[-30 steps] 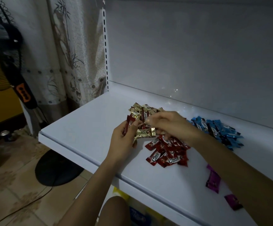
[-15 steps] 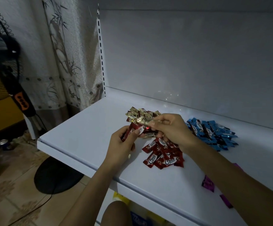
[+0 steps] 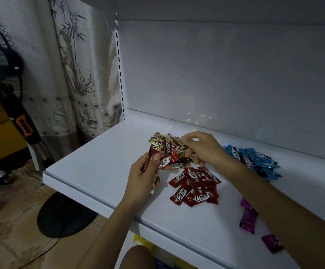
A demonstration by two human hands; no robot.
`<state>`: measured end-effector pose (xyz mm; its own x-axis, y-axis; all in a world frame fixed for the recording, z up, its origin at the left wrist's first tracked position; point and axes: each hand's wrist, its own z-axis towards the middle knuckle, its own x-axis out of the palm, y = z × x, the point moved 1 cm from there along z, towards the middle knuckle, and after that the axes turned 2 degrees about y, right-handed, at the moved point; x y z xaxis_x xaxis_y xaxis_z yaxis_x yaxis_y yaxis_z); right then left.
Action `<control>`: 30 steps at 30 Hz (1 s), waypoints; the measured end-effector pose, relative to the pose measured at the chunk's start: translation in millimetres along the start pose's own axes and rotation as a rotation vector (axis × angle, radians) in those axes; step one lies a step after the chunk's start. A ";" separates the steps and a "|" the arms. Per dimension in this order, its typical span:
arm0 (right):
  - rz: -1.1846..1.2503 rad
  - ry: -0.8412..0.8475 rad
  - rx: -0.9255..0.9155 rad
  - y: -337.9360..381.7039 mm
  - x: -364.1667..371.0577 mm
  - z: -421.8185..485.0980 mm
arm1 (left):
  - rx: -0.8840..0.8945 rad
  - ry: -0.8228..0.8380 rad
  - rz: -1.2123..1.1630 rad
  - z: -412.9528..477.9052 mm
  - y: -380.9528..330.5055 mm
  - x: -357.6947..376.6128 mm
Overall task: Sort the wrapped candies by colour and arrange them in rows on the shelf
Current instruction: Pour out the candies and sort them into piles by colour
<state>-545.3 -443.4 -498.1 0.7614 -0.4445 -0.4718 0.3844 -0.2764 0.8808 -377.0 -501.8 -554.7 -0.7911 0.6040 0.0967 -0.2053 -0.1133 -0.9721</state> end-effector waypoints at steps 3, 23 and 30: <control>-0.069 0.136 -0.095 5.7 13.5 -17.2 | 0.011 0.027 0.008 0.5 -0.7 -1.1; -0.602 -0.139 -0.146 -76.0 -51.7 -58.9 | -0.052 0.464 0.023 -51.5 -22.2 84.7; 0.098 0.312 -0.141 -39.8 -50.0 -104.2 | -0.108 0.445 -0.013 -62.8 -10.9 88.0</control>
<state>-544.3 -321.4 -505.4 0.9128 -0.1751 -0.3690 0.3532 -0.1154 0.9284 -408.1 -397.8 -549.0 -0.4591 0.8879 0.0305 -0.1339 -0.0353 -0.9904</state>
